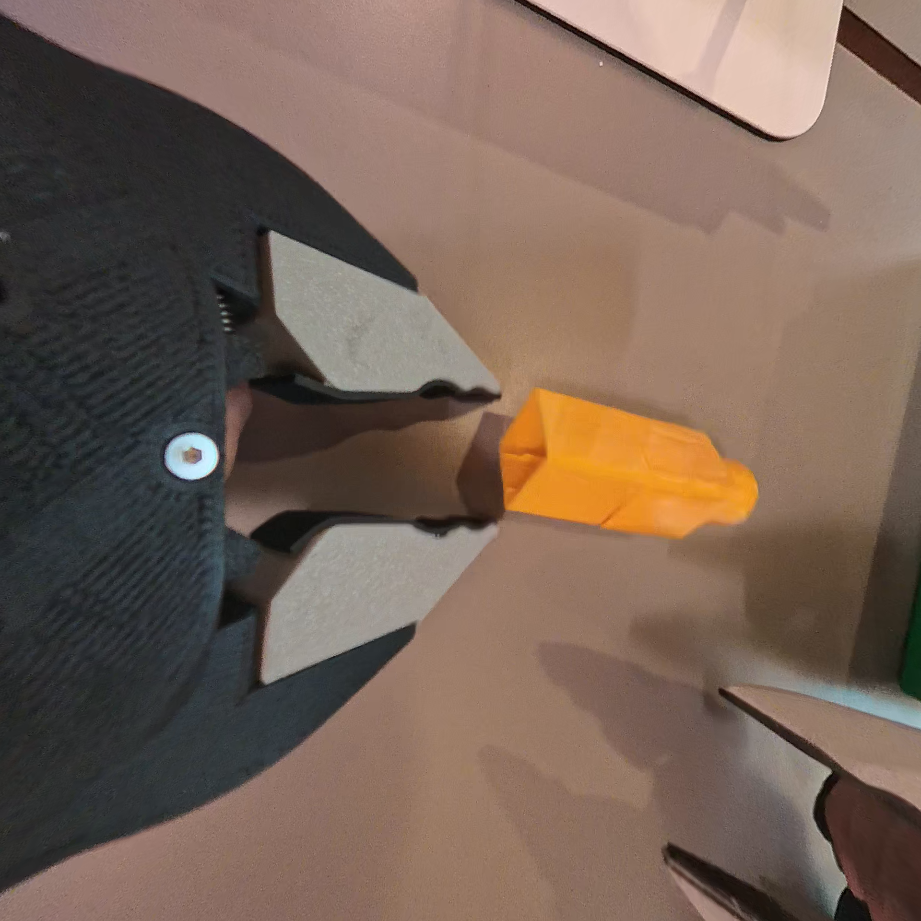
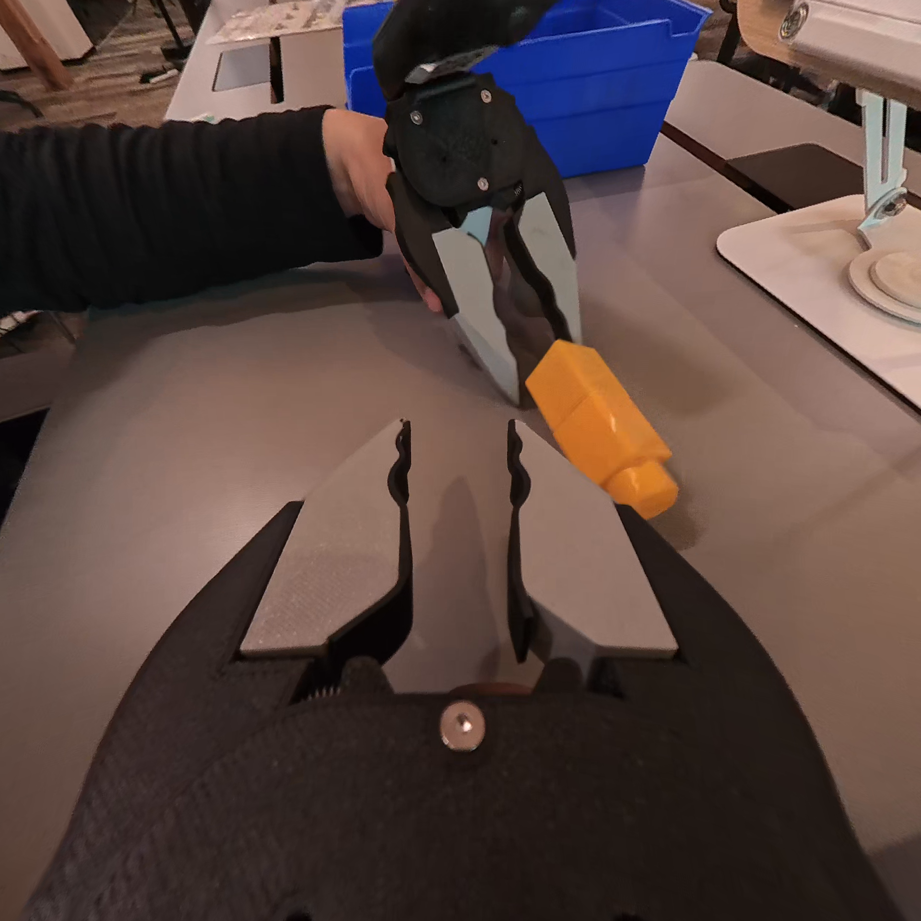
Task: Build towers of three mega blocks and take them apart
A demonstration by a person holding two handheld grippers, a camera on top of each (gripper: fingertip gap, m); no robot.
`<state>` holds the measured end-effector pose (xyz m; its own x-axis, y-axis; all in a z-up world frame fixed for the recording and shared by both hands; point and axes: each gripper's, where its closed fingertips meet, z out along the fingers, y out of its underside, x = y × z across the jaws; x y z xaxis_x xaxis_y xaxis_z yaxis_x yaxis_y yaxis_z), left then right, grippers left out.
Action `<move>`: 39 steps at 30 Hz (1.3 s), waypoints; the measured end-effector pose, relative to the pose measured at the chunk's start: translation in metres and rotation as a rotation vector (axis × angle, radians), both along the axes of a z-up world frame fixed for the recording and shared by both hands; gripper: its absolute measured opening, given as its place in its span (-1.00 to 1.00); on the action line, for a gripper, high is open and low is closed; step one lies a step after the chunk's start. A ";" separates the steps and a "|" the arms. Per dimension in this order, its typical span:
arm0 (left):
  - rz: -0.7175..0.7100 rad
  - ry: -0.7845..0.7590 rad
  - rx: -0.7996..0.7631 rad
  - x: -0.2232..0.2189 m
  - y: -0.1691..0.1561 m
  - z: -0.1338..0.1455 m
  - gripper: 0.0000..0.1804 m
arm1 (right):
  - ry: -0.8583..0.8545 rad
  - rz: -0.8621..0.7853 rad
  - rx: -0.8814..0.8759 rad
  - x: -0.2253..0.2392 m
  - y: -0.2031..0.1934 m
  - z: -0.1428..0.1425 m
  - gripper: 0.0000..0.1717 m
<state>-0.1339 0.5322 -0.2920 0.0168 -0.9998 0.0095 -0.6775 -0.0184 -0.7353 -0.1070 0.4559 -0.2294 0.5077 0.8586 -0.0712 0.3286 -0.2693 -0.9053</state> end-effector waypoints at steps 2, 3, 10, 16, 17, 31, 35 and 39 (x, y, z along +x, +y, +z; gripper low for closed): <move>0.025 -0.001 -0.003 0.000 0.005 0.000 -0.81 | -0.009 -0.026 -0.026 0.003 0.005 -0.007 -0.58; 0.024 -0.002 -0.012 0.000 0.005 0.000 -0.82 | -0.007 -0.035 -0.032 0.004 0.007 -0.008 -0.57; -0.027 0.021 0.040 -0.006 -0.001 0.009 -0.38 | 0.052 -0.064 -0.009 0.017 0.010 0.010 -0.55; -0.119 -0.039 0.163 0.033 -0.029 0.038 -0.35 | 0.093 -0.052 0.004 0.017 0.008 0.022 -0.55; -0.128 -0.016 0.187 0.040 -0.031 0.035 -0.35 | 0.090 -0.047 0.009 0.016 0.007 0.022 -0.55; -0.169 -0.528 -0.093 0.059 -0.030 0.098 -0.61 | 0.155 -0.179 0.042 0.041 0.022 0.036 -0.50; -0.224 -0.613 -0.113 0.057 -0.042 0.110 -0.61 | 0.268 -0.151 0.047 0.038 0.019 0.050 -0.45; -0.281 -0.578 -0.107 0.062 -0.057 0.101 -0.61 | 0.320 -0.138 0.071 0.034 0.018 0.059 -0.57</move>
